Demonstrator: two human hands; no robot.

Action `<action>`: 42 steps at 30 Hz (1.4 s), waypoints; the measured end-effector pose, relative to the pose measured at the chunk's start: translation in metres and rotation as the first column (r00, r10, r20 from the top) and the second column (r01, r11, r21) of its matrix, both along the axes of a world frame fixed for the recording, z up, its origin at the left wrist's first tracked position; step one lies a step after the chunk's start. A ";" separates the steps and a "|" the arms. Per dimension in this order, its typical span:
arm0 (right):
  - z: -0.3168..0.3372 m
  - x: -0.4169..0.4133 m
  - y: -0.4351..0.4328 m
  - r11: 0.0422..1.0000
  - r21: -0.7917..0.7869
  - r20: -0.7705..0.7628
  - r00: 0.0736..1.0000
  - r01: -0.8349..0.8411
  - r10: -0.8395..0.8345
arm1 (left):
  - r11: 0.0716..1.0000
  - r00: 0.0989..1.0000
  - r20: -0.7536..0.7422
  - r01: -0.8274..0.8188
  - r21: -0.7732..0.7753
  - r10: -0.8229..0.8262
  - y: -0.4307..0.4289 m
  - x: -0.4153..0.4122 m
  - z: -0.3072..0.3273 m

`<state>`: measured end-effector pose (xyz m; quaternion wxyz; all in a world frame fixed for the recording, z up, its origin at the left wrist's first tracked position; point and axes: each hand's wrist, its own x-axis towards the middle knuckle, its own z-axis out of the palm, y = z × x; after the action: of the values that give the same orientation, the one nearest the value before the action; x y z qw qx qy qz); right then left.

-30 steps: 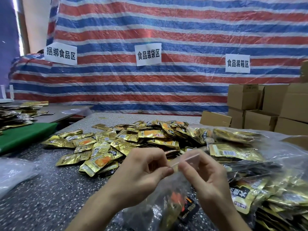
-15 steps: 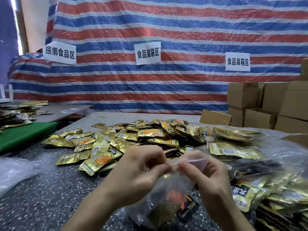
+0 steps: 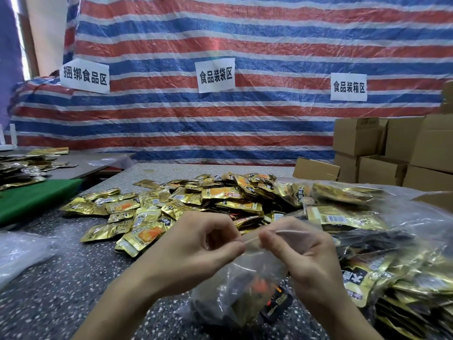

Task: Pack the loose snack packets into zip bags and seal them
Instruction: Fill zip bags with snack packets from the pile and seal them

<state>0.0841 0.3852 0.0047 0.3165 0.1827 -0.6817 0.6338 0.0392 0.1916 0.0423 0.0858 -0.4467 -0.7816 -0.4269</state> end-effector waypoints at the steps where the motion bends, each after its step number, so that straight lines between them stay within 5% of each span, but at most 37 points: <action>1: -0.001 0.000 0.000 1.000 -0.001 0.005 1.000 0.002 -0.002 | 1.000 1.000 -0.023 -0.008 0.003 0.008 0.000 0.000 0.000; 8: 0.001 0.003 -0.003 0.989 0.144 -0.014 1.000 -0.019 0.021 | 0.999 0.992 -0.120 -0.039 0.033 0.043 -0.001 0.002 0.002; 16: -0.002 0.002 -0.002 0.992 -0.020 -0.117 0.985 0.127 -0.128 | 1.000 0.999 -0.047 -0.002 0.013 0.003 0.000 0.003 0.001; 26: 0.001 0.004 0.001 0.992 -0.115 0.115 0.992 -0.046 0.059 | 0.993 0.975 -0.217 -0.018 0.114 0.043 0.001 0.003 0.000; 35: 0.001 0.000 0.004 0.980 -0.188 0.033 0.998 0.061 -0.056 | 0.995 0.995 -0.076 0.066 0.069 -0.061 -0.008 -0.006 -0.005; 42: 0.005 0.001 0.014 0.979 -0.199 0.003 0.999 -0.039 0.040 | 0.968 0.996 -0.078 0.054 0.246 -0.036 -0.014 -0.012 -0.004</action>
<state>0.0848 0.3989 0.0094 0.3183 0.1614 -0.6121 0.7056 0.0275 0.1772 0.0384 0.1599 -0.4653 -0.7081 -0.5064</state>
